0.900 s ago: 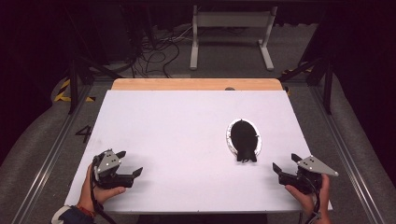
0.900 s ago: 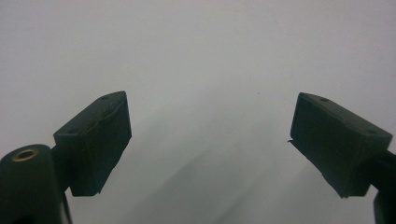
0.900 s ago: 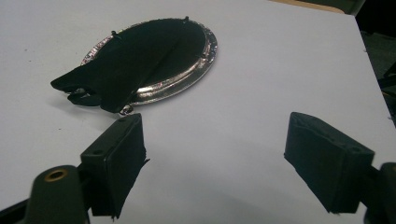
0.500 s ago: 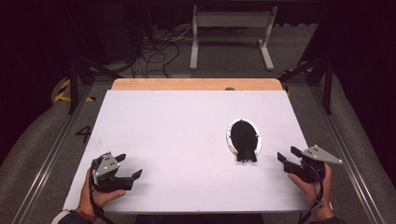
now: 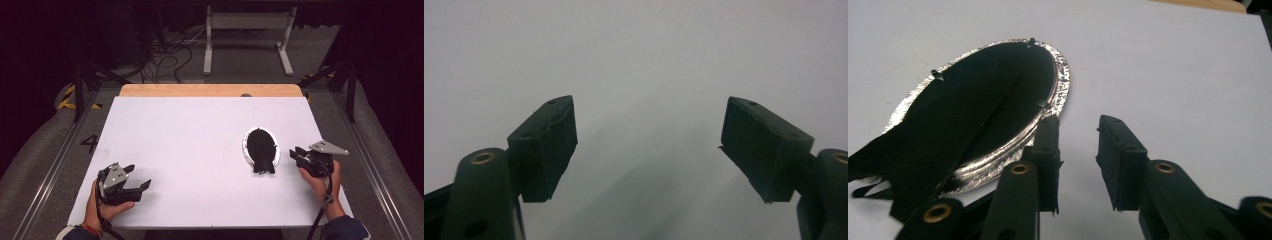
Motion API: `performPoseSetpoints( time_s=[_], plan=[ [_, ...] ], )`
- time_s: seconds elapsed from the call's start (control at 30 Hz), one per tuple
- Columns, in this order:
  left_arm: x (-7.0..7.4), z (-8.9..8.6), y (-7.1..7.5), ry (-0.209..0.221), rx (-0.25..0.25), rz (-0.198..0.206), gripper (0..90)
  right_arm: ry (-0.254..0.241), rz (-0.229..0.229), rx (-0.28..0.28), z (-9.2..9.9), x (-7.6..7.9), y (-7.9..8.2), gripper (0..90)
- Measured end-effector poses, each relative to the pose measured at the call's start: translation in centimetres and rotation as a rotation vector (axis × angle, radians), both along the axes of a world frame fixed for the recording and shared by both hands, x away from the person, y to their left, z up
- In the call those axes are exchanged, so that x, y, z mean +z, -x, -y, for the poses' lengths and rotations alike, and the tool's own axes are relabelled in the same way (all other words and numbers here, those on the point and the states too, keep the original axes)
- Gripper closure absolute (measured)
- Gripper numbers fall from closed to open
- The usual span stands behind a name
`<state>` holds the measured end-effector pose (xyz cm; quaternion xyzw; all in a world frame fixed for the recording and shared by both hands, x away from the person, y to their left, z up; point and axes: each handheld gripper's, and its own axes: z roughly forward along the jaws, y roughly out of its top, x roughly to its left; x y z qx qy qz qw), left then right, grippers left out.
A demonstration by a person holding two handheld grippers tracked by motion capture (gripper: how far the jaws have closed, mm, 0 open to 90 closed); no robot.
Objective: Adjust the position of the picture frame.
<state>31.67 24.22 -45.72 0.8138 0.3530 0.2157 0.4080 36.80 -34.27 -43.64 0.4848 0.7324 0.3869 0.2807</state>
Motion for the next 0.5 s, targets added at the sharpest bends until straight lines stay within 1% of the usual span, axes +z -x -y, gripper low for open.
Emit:
performPoseSetpoints(
  time_s=[0.03,0.07,0.1,0.13,0.17,0.23,0.27,0.3,0.33,0.37,0.4,0.43,0.47,0.5],
  plan=[
    [0.0,0.0,0.0,0.004,-0.001,0.001,24.5,0.012,0.002,-0.003,-0.2,0.0,-0.4,77.1],
    [0.0,0.0,0.0,0.004,-0.001,0.001,25.6,0.012,0.002,-0.003,-0.2,0.0,-0.4,77.1],
    [0.0,0.1,-0.1,0.012,0.005,-0.006,25.6,0.006,-0.002,0.000,-0.3,0.0,-0.8,79.3],
    [0.1,0.1,-0.1,0.009,0.010,-0.011,26.3,0.014,-0.003,-0.004,-0.4,-0.1,-1.4,82.2],
    [0.1,0.0,-0.2,0.014,0.015,-0.017,27.8,0.006,-0.020,-0.006,-0.6,-0.2,-1.8,84.5],
    [0.2,0.0,-0.3,0.030,0.014,-0.020,37.3,0.004,-0.033,-0.007,-0.9,-0.4,-2.6,86.4],
    [0.2,-0.1,-0.3,0.032,0.017,-0.023,38.4,0.014,-0.037,-0.016,-1.1,-0.4,-3.0,86.9],
    [0.1,-0.1,-0.3,0.028,0.016,-0.024,39.7,0.012,-0.043,-0.023,-1.2,-0.5,-3.3,87.6],
    [0.2,-0.2,-0.3,0.015,0.012,-0.019,43.9,0.020,-0.046,-0.029,-1.4,-0.5,-3.6,87.9],
    [0.2,-0.2,-0.3,0.012,0.012,-0.017,47.1,0.038,-0.049,-0.032,-1.5,-0.6,-3.8,88.5],
    [0.2,-0.3,-0.4,0.011,0.011,-0.021,50.1,0.035,-0.064,-0.036,-1.6,-0.7,-4.1,88.8],
    [0.2,-0.2,-0.4,0.016,0.011,-0.024,54.2,0.033,-0.071,-0.039,-1.7,-0.8,-4.3,88.9],
    [0.2,-0.3,-0.5,0.011,0.001,-0.028,58.2,0.039,-0.080,-0.045,-1.8,-0.8,-4.5,89.2],
    [0.2,-0.3,-0.7,0.022,-0.008,-0.038,63.5,0.040,-0.085,-0.045,-1.8,-0.9,-4.7,89.4]
  ],
)
